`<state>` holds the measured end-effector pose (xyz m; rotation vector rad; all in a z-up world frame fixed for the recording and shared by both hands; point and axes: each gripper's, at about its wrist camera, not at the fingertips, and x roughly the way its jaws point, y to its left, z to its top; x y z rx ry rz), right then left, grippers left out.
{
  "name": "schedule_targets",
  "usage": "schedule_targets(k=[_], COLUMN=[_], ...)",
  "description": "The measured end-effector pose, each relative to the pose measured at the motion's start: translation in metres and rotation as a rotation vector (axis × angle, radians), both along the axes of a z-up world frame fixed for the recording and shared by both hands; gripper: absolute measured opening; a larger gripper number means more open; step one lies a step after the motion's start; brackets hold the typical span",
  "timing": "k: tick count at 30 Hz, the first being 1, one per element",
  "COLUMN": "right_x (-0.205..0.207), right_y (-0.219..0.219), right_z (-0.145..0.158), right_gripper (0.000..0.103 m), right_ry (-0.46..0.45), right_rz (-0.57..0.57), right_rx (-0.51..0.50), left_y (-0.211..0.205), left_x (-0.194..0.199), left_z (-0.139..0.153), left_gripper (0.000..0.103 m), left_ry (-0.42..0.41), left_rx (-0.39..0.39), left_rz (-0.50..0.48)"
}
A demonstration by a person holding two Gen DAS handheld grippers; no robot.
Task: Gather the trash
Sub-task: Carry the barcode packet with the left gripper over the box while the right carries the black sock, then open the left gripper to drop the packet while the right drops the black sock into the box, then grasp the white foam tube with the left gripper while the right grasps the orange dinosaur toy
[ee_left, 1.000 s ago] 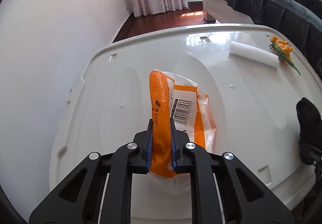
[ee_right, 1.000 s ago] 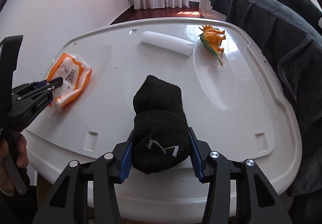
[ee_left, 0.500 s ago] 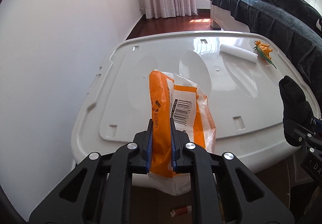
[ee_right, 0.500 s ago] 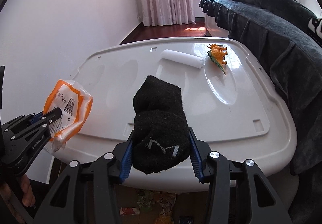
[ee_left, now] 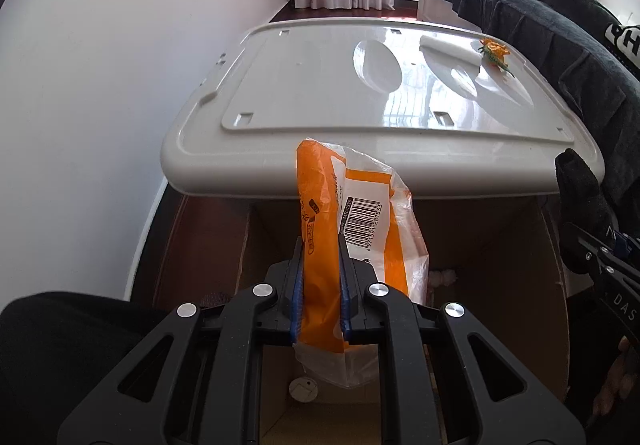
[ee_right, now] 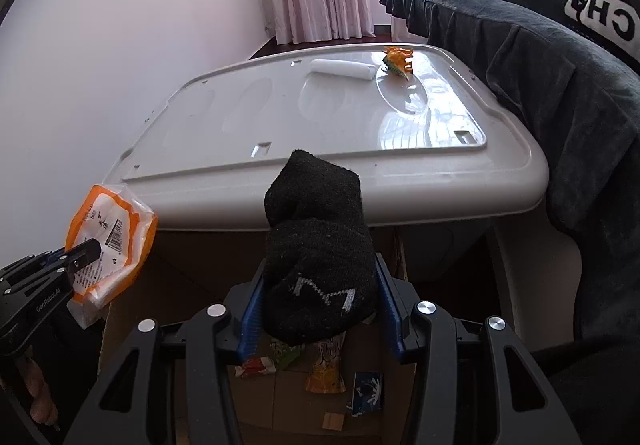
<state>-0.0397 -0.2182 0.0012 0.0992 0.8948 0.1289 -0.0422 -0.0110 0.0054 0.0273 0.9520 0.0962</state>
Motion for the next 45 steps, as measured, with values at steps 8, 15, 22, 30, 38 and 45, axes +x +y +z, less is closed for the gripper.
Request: schedule_targets(k=[8, 15, 22, 30, 38, 45], right_x=[-0.020, -0.016, -0.016, 0.003, 0.133, 0.288], right_y=[0.019, 0.025, 0.024, 0.001, -0.047, -0.087], right_z=[-0.024, -0.037, -0.034, -0.007, 0.061, 0.036], right_gripper=[0.048, 0.048, 0.070, 0.068, 0.069, 0.070], right_ry=[0.060, 0.112, 0.105, 0.069, -0.053, -0.010], right_rz=[0.039, 0.062, 0.047, -0.002, -0.064, -0.181], right_rx=[-0.037, -0.076, -0.079, 0.002, -0.036, -0.063], left_y=[-0.002, 0.000, -0.002, -0.004, -0.021, -0.045], left_x=[-0.020, -0.014, -0.016, -0.015, 0.004, 0.006], left_z=[-0.053, -0.070, -0.059, -0.057, -0.039, -0.041], left_gripper=[0.013, 0.013, 0.090, 0.090, 0.090, 0.090], left_ry=[0.135, 0.190, 0.162, 0.173, 0.080, 0.029], left_rx=[-0.020, -0.066, -0.078, -0.089, -0.063, -0.012], left_rz=[-0.034, -0.035, -0.030, -0.034, -0.079, -0.181])
